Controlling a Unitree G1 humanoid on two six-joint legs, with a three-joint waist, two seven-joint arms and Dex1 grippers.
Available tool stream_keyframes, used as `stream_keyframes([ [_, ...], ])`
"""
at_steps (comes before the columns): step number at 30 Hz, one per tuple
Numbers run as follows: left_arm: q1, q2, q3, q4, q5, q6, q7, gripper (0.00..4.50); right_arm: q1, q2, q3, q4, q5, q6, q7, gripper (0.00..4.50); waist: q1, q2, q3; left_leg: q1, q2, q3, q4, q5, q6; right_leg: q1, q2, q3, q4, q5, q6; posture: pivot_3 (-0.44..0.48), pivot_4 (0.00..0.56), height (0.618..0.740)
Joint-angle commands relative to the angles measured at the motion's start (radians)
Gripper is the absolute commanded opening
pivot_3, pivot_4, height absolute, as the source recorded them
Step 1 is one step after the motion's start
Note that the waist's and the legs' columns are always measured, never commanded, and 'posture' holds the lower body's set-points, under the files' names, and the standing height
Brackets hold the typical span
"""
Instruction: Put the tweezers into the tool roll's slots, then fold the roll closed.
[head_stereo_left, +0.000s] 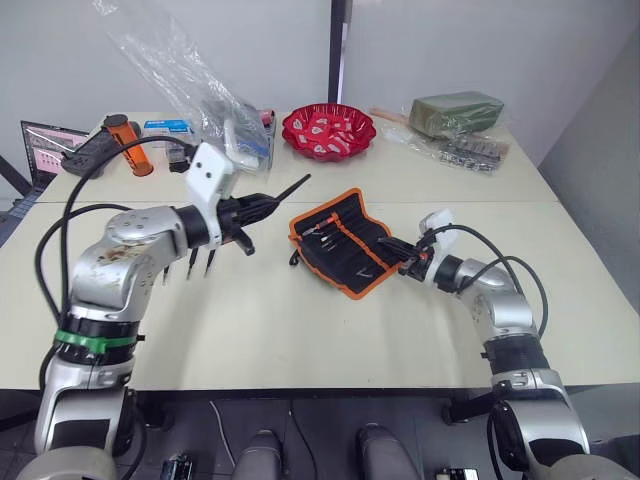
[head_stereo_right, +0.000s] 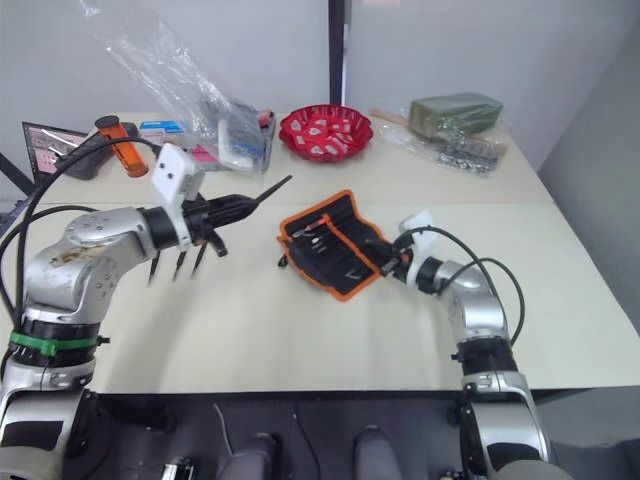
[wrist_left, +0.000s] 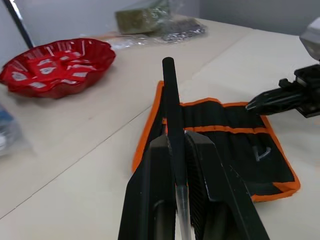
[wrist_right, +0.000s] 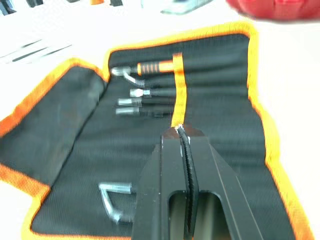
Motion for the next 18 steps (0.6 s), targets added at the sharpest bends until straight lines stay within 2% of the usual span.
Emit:
stream_keyframes([
  [1,-0.115,-0.077,-0.094,0.048,0.042,0.046,0.004,0.02,0.003,0.011,0.016,0.017,-0.023,-0.030,-0.019,0.00,0.005,0.000,0.000,-0.001,0.000,0.000,0.000,0.000,0.000,0.000,0.000,0.000,0.000,0.000,0.000,0.000,0.150,0.740],
  [4,-0.210,-0.136,-0.191,0.136,0.119,0.089,0.018,0.02,0.013,0.022,0.037,0.052,-0.050,-0.057,-0.030,0.00,0.006,0.000,0.000,-0.002,-0.001,0.000,0.001,0.000,0.000,0.000,0.000,0.000,-0.001,0.000,0.000,0.000,0.150,0.740],
  [7,-0.290,-0.168,-0.273,0.247,0.161,0.118,-0.048,0.02,0.023,0.011,0.064,0.090,-0.095,-0.108,-0.038,0.00,0.002,0.000,0.000,-0.001,-0.001,0.000,0.001,0.000,0.000,0.000,0.000,0.000,0.000,0.000,0.000,0.000,0.150,0.740],
  [13,-0.400,-0.242,-0.338,0.514,0.263,0.084,-0.072,0.02,0.028,0.014,0.037,0.101,-0.069,-0.125,-0.044,0.00,-0.002,0.000,0.001,-0.001,-0.001,0.000,0.001,0.000,0.000,0.000,0.000,0.000,0.000,0.000,0.001,0.000,0.150,0.740],
  [18,-0.421,-0.271,-0.348,0.604,0.317,0.071,-0.100,0.02,0.036,0.007,0.029,0.094,-0.063,-0.120,-0.043,0.00,0.000,0.000,0.001,-0.001,-0.001,0.000,0.001,0.000,0.000,0.000,0.000,0.000,0.000,0.000,0.001,0.000,0.150,0.740],
])
